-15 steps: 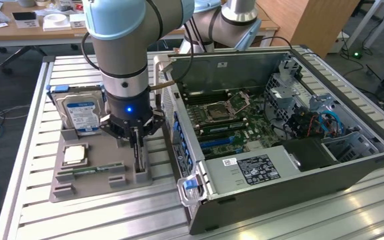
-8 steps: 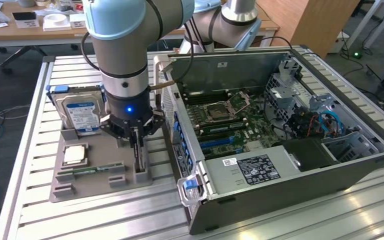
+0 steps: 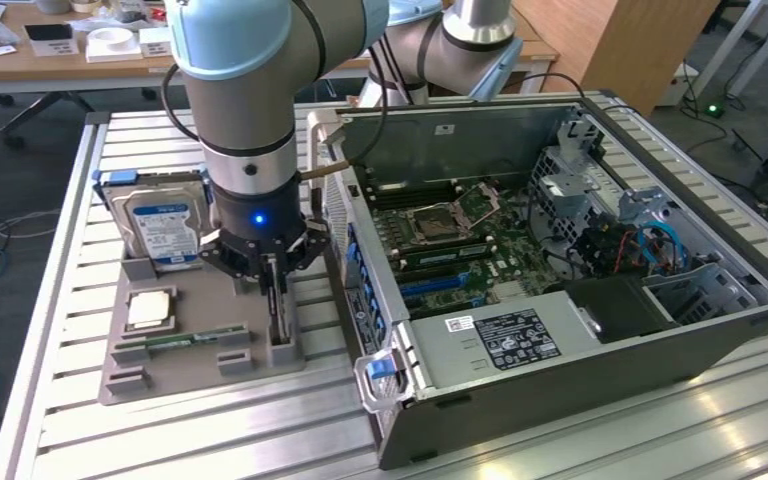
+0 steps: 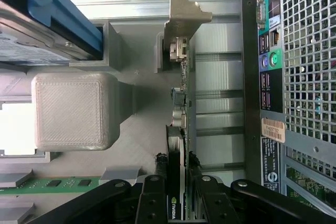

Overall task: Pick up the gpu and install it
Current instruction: 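Pick up the gpu and move the gpu toward the slot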

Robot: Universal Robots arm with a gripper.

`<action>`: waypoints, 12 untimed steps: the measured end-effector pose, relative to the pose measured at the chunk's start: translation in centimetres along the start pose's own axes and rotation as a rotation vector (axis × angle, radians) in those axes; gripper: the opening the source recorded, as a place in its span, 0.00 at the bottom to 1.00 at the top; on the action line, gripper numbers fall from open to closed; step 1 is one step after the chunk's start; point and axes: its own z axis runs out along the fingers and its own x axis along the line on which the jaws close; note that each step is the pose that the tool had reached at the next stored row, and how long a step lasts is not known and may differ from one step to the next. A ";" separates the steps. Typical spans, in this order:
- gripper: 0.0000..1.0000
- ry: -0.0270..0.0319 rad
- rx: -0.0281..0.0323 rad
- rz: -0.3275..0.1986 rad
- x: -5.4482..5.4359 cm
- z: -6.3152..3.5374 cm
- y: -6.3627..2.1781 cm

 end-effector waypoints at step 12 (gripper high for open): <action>0.26 0.0003 0.0004 0.000 -0.1 -3.80 0.14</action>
